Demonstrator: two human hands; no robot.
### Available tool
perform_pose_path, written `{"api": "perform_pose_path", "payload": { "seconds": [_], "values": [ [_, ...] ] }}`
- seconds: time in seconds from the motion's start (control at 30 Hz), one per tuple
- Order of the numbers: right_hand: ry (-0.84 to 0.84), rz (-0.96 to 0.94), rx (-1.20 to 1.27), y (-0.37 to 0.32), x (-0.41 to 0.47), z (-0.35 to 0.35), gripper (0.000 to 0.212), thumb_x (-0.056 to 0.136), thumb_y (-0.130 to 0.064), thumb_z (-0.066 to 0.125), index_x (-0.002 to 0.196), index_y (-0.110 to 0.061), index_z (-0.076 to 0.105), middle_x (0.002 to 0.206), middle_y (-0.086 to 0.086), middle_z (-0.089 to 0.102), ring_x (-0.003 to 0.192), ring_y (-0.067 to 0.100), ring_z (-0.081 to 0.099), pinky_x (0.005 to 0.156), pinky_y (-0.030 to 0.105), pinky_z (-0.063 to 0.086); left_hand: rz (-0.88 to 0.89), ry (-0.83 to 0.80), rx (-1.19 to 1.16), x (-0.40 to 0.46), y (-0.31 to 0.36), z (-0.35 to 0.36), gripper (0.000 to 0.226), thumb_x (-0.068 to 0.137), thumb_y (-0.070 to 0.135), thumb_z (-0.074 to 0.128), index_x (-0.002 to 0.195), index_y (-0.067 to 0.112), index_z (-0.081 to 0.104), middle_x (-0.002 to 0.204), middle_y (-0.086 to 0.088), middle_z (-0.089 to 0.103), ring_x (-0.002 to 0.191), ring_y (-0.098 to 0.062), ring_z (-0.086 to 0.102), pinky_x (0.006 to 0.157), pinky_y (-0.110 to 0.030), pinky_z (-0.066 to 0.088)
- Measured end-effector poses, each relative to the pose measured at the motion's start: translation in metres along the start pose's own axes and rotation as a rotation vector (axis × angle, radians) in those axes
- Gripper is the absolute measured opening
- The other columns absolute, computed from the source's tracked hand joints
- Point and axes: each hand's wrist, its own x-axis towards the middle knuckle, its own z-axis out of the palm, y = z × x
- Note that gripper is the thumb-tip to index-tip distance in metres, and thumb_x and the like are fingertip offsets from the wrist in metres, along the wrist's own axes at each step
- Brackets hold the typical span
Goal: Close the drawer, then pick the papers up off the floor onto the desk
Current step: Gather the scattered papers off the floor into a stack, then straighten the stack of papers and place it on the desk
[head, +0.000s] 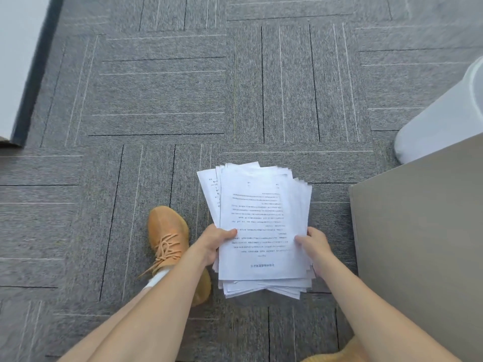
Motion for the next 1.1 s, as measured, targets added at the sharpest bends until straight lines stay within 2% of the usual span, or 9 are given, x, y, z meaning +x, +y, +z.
{"api": "perform_pose_path", "payload": {
  "seconds": [0.17, 0.27, 0.37, 0.53, 0.67, 0.77, 0.83, 0.93, 1.1],
  "values": [
    [0.01, -0.156, 0.041, -0.063, -0.056, -0.011, 0.023, 0.081, -0.002, 0.053, 0.099, -0.01, 0.065, 0.102, 0.009, 0.073, 0.098, 0.033, 0.069, 0.092, 0.054, 0.055, 0.159, 0.044, 0.001, -0.059, 0.058, -0.004, 0.043, 0.081, -0.013, 0.057, 0.123, -0.002, 0.06, 0.117, -0.022, 0.068, 0.103, -0.041, 0.066, 0.09, -0.054, 0.053],
    [0.019, -0.261, 0.096, -0.109, -0.106, -0.025, 0.02, 0.085, 0.001, 0.052, 0.097, -0.011, 0.063, 0.103, 0.01, 0.071, 0.093, 0.03, 0.067, 0.086, 0.045, 0.054, 0.31, 0.042, -0.032, -0.114, 0.103, -0.002, 0.06, 0.064, -0.009, 0.049, 0.123, -0.002, 0.058, 0.116, -0.023, 0.068, 0.102, -0.042, 0.065, 0.083, -0.05, 0.056],
    [0.008, -0.364, 0.187, -0.152, -0.168, -0.047, 0.02, 0.086, 0.007, 0.05, 0.092, -0.009, 0.061, 0.103, 0.016, 0.071, 0.084, 0.027, 0.065, 0.079, 0.042, 0.054, 0.443, -0.011, -0.038, -0.182, 0.15, 0.002, 0.072, 0.053, -0.007, 0.042, 0.123, -0.003, 0.057, 0.116, -0.027, 0.067, 0.106, -0.047, 0.064, 0.084, -0.058, 0.054],
    [0.042, -0.588, 0.296, -0.211, -0.303, -0.102, 0.021, 0.087, 0.007, 0.057, 0.096, -0.012, 0.063, 0.101, 0.012, 0.073, 0.083, 0.024, 0.069, 0.075, 0.038, 0.058, 0.657, -0.177, 0.065, -0.329, 0.213, 0.02, 0.054, 0.072, -0.019, 0.041, 0.112, 0.007, 0.067, 0.108, -0.014, 0.074, 0.095, -0.031, 0.072, 0.071, -0.042, 0.06],
    [0.153, -0.785, 0.341, -0.234, -0.422, -0.157, 0.017, 0.087, 0.004, 0.057, 0.097, -0.005, 0.066, 0.099, 0.017, 0.073, 0.078, 0.023, 0.067, 0.074, 0.039, 0.058, 0.817, -0.197, 0.106, -0.439, 0.245, 0.04, 0.051, 0.076, -0.014, 0.054, 0.124, 0.002, 0.054, 0.114, -0.02, 0.069, 0.101, -0.036, 0.069, 0.084, -0.05, 0.057],
    [0.265, -0.897, 0.376, -0.232, -0.514, -0.204, 0.024, 0.083, 0.005, 0.053, 0.101, -0.002, 0.067, 0.093, 0.013, 0.072, 0.079, 0.025, 0.066, 0.07, 0.036, 0.056, 0.909, -0.221, 0.108, -0.534, 0.252, 0.07, 0.017, 0.089, -0.006, 0.049, 0.105, -0.002, 0.054, 0.094, -0.013, 0.071, 0.083, -0.026, 0.069, 0.075, -0.039, 0.055],
    [0.327, -0.968, 0.409, -0.218, -0.575, -0.237, 0.024, 0.081, 0.001, 0.056, 0.1, -0.006, 0.069, 0.095, 0.012, 0.073, 0.088, 0.031, 0.069, 0.08, 0.044, 0.058, 0.991, -0.267, 0.116, -0.59, 0.25, 0.096, 0.026, 0.085, -0.006, 0.054, 0.111, -0.003, 0.055, 0.102, -0.018, 0.072, 0.086, -0.03, 0.071, 0.063, -0.037, 0.058],
    [0.421, -1.074, 0.471, -0.179, -0.659, -0.29, 0.023, 0.081, 0.001, 0.056, 0.095, -0.012, 0.069, 0.103, 0.017, 0.075, 0.098, 0.035, 0.07, 0.09, 0.05, 0.057, 1.139, -0.391, 0.173, -0.67, 0.232, 0.14, 0.049, 0.077, -0.011, 0.057, 0.124, 0.005, 0.053, 0.116, -0.018, 0.066, 0.099, -0.033, 0.067, 0.065, -0.037, 0.059],
    [0.575, -1.178, 0.557, -0.085, -0.782, -0.368, 0.035, 0.056, -0.006, 0.057, 0.089, -0.011, 0.068, 0.097, 0.017, 0.074, 0.089, 0.035, 0.07, 0.079, 0.041, 0.057, 1.251, -0.615, 0.213, -0.782, 0.17, 0.221, 0.047, 0.079, -0.013, 0.053, 0.12, 0.011, 0.057, 0.11, -0.012, 0.067, 0.098, -0.028, 0.065, 0.067, -0.034, 0.057]
  ]
}}
